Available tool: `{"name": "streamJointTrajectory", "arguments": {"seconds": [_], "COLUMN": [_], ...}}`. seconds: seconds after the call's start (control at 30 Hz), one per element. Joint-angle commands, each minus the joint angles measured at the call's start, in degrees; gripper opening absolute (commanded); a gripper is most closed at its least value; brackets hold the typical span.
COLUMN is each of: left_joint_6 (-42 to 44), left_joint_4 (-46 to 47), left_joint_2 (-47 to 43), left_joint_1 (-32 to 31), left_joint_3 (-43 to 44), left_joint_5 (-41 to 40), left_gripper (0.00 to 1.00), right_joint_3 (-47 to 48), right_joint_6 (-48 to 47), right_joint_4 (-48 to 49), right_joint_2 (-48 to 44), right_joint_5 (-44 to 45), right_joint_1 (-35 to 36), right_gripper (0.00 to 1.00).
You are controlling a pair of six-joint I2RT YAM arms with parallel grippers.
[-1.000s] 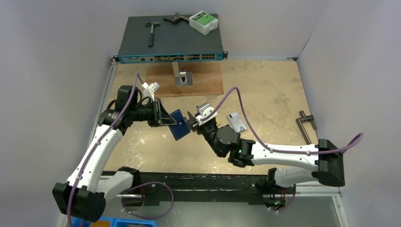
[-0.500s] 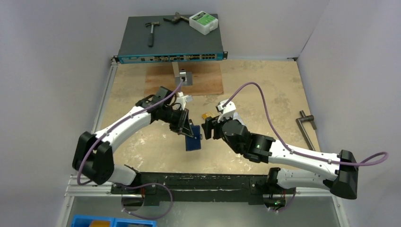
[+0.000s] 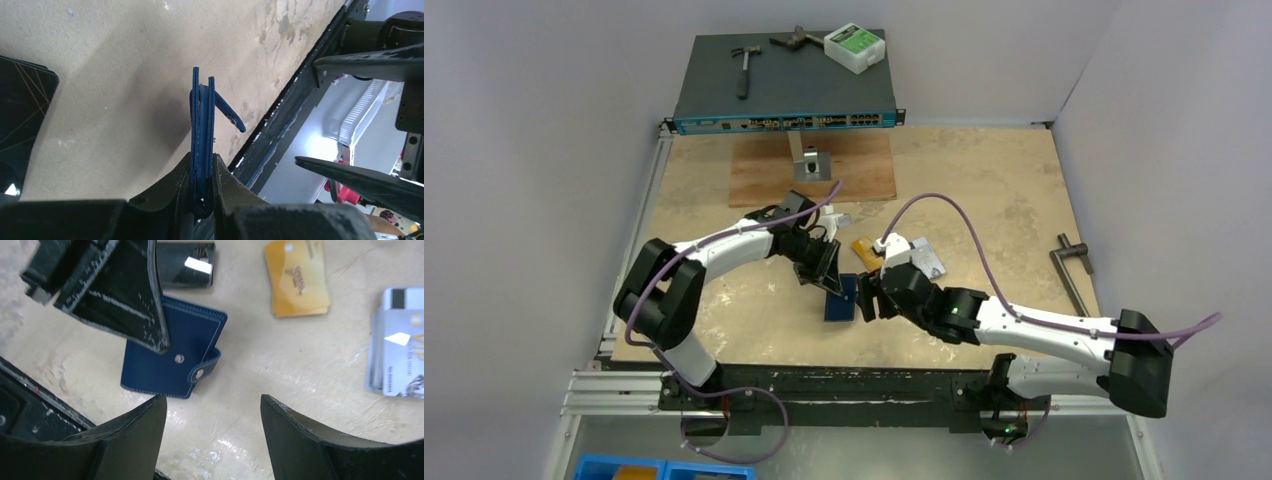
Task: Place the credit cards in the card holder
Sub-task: Place the card holder at the center of the board.
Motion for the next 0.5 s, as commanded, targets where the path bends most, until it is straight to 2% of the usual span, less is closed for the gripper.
{"name": "streamJointTrajectory", "arguments": {"seconds": [0.0,0.2,0.47], "left_joint_6": [5.8,8.6,7.9], "left_joint_4": [2.7,3.2,5.2], "left_joint_2": [0.9,1.4,0.6], "left_joint_1": [0.5,0.5,0.6], "left_joint_3": [-0.3,-2.1,-5.1], "left_joint_5": [-2.2,-8.7,-10.5], "left_gripper": [0.18,0.28,0.30], "right_joint_3": [-0.9,-1.1,3.1], "right_joint_6": [1.6,2.0,-0.7], "right_joint_4": [2.3,6.3,9.6], "right_joint_2": [3.5,8.0,15.7], "right_joint_5": [-5.8,-8.6,-4.2], "right_joint_1": [-0.1,-0.1,-0.1], "right_gripper": [0.69,0.70,0.71]}}
